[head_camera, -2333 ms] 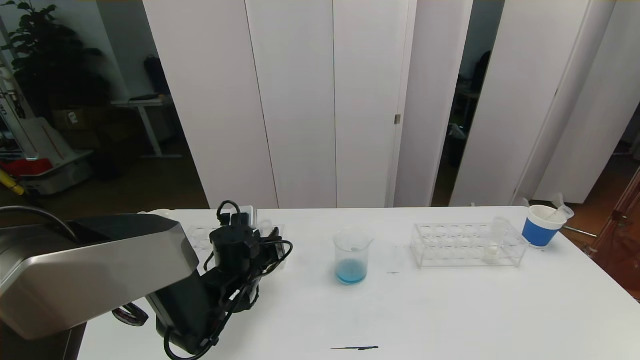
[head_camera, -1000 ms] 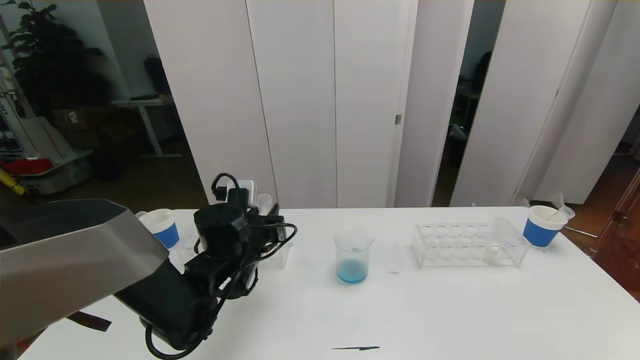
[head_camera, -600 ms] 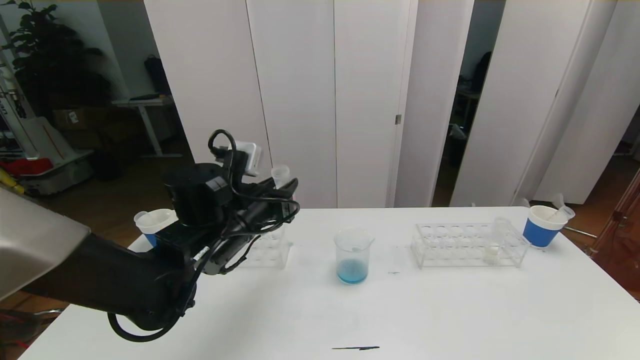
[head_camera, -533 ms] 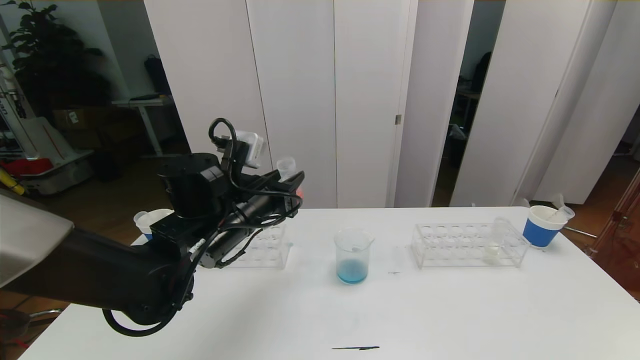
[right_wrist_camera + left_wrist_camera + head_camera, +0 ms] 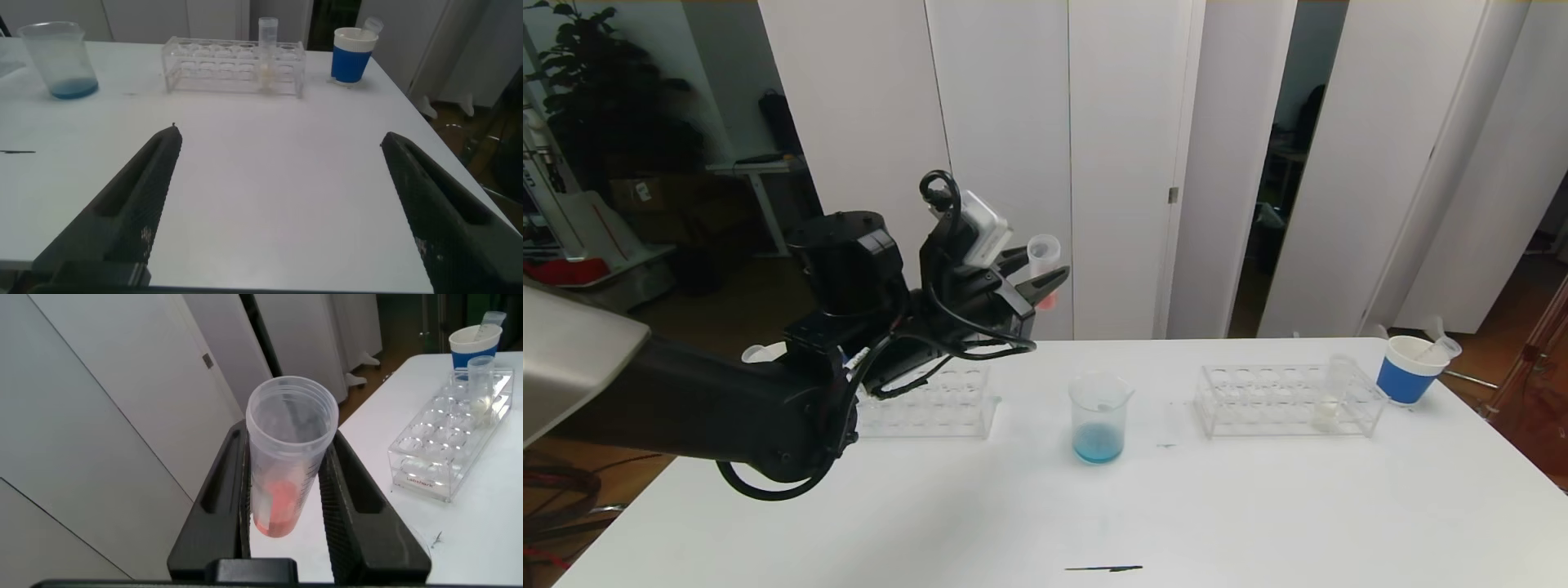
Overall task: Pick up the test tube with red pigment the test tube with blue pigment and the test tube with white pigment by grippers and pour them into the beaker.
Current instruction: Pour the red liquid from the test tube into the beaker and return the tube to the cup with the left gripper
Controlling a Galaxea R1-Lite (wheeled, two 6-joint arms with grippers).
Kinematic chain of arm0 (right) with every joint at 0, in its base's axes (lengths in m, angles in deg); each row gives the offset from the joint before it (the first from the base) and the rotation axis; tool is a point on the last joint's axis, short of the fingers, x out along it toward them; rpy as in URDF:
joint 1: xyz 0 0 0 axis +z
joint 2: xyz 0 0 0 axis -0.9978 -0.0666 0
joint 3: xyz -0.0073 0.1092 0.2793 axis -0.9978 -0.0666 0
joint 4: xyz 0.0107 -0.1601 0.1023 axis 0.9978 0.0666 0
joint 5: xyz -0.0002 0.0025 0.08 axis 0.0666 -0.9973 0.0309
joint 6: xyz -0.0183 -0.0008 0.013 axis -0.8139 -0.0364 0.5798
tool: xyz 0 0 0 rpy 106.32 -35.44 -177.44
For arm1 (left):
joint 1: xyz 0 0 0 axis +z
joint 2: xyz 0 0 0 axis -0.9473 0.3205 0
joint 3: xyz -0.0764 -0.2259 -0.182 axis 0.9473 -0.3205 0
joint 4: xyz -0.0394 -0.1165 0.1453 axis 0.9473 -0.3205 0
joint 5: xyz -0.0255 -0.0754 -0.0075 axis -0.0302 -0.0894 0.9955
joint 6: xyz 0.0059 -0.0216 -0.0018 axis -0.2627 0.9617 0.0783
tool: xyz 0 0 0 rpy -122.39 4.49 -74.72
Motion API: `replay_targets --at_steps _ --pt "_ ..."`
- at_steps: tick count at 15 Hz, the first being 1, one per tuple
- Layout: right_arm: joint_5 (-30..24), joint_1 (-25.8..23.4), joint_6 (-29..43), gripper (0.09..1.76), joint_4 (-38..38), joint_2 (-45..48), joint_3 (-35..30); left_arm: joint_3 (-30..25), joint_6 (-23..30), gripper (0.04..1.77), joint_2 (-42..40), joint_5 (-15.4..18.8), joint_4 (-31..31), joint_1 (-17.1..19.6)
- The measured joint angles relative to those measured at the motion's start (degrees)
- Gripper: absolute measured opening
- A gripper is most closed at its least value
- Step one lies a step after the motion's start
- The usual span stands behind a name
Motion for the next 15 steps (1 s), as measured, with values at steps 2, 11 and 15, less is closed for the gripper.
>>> replay_targets --at_steps 2,11,15 --pt "0.0 0.02 0.0 1.75 0.0 0.0 0.0 0.32 -6.6 0.58 2.02 4.06 0.51 0.09" --pt "0.0 0.0 -0.02 1.75 -0.02 0.0 0.0 4.91 -24.62 0.58 10.56 13.46 3.55 2.67" --pt "0.0 0.0 -0.02 1.75 -0.02 0.0 0.0 8.41 -29.94 0.58 14.56 13.98 8.35 2.62"
